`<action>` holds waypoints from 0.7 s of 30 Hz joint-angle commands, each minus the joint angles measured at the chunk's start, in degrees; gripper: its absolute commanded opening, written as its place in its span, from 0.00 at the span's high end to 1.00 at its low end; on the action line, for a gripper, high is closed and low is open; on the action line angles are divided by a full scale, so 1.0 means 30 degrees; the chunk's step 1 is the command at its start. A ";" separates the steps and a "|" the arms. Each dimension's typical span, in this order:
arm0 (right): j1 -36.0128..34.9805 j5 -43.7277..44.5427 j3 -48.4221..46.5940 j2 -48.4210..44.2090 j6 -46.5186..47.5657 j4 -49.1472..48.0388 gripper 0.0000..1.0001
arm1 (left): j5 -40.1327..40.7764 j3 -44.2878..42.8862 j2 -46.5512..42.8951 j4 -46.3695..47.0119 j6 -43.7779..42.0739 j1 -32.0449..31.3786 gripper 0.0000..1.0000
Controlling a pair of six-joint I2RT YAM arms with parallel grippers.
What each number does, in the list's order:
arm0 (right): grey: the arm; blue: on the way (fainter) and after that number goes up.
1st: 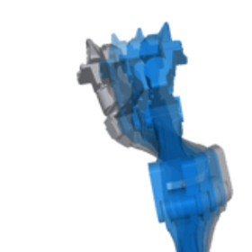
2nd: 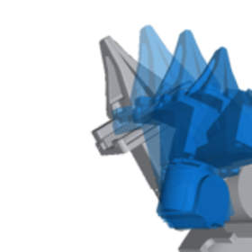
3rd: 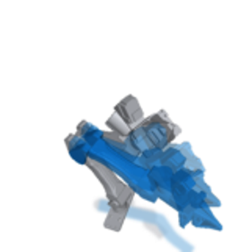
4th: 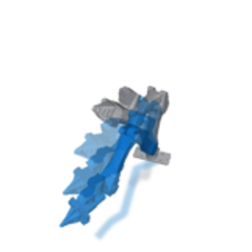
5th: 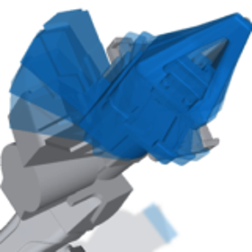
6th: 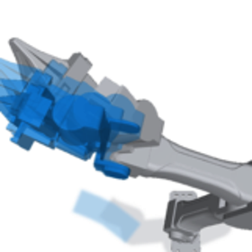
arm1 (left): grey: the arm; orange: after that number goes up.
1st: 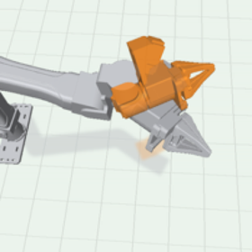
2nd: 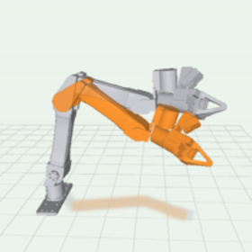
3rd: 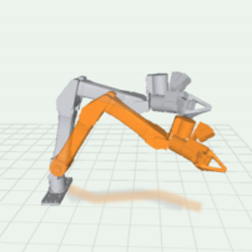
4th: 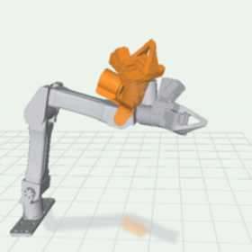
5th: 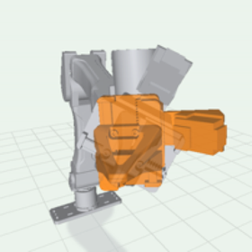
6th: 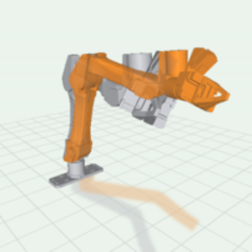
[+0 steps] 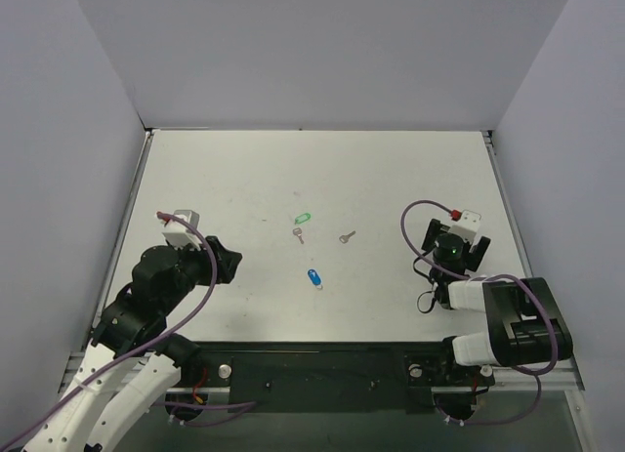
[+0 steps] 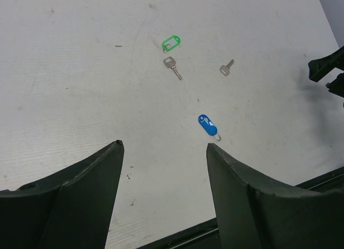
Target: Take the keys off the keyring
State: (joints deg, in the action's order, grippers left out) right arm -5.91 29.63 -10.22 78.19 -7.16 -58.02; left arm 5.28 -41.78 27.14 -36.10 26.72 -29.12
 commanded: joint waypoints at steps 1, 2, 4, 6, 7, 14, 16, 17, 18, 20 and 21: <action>0.0504 -0.1788 -0.1280 0.0041 -0.0044 -0.0852 0.00 | -0.0177 0.0010 0.0271 0.1075 -0.0206 0.0128 0.27; 0.0593 -0.1877 -0.1281 -0.0019 -0.0104 -0.0788 0.00 | -0.0177 -0.0019 0.0329 0.1075 -0.0206 0.0128 0.27; 0.0594 -0.1994 -0.1281 0.0010 -0.0016 -0.0732 0.00 | -0.0178 -0.0019 0.0417 0.1046 -0.0205 0.0128 0.27; 0.0681 -0.2169 -0.1340 0.0038 -0.0075 -0.0698 0.00 | -0.0148 -0.0019 0.0418 0.1075 -0.0176 0.0128 0.27; 0.0711 -0.2171 -0.1340 0.0039 -0.0075 -0.0699 0.00 | -0.0119 0.0010 0.0418 0.1046 -0.0176 0.0128 0.27; 0.0711 -0.2082 -0.1311 -0.0019 -0.0016 -0.0699 0.00 | -0.0265 0.0040 0.0710 0.1134 -0.0147 0.0128 0.27; 0.0740 -0.2083 -0.1282 0.0010 -0.0016 -0.0641 0.00 | -0.0295 -0.0018 0.0856 0.1163 -0.0147 0.0128 0.27; 0.0711 -0.2083 -0.1310 0.0010 -0.0016 -0.0699 0.00 | -0.0295 -0.0019 0.0915 0.1134 -0.0147 0.0128 0.27; 0.0711 -0.2083 -0.1311 -0.0019 -0.0016 -0.0670 0.00 | -0.0324 -0.0019 0.0887 0.1163 -0.0147 0.0128 0.27; 0.0711 -0.2083 -0.1311 0.0010 -0.0016 -0.0641 0.00 | -0.0295 0.0010 0.0858 0.1134 -0.0147 0.0128 0.27; 0.0740 -0.2083 -0.1311 -0.0019 -0.0016 -0.0641 0.00 | -0.0295 0.0010 0.0857 0.1192 -0.0118 0.0128 0.27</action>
State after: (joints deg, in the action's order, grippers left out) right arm -4.10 23.53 -12.64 78.98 -7.03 -58.08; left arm 5.10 -41.58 29.78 -35.77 26.72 -29.12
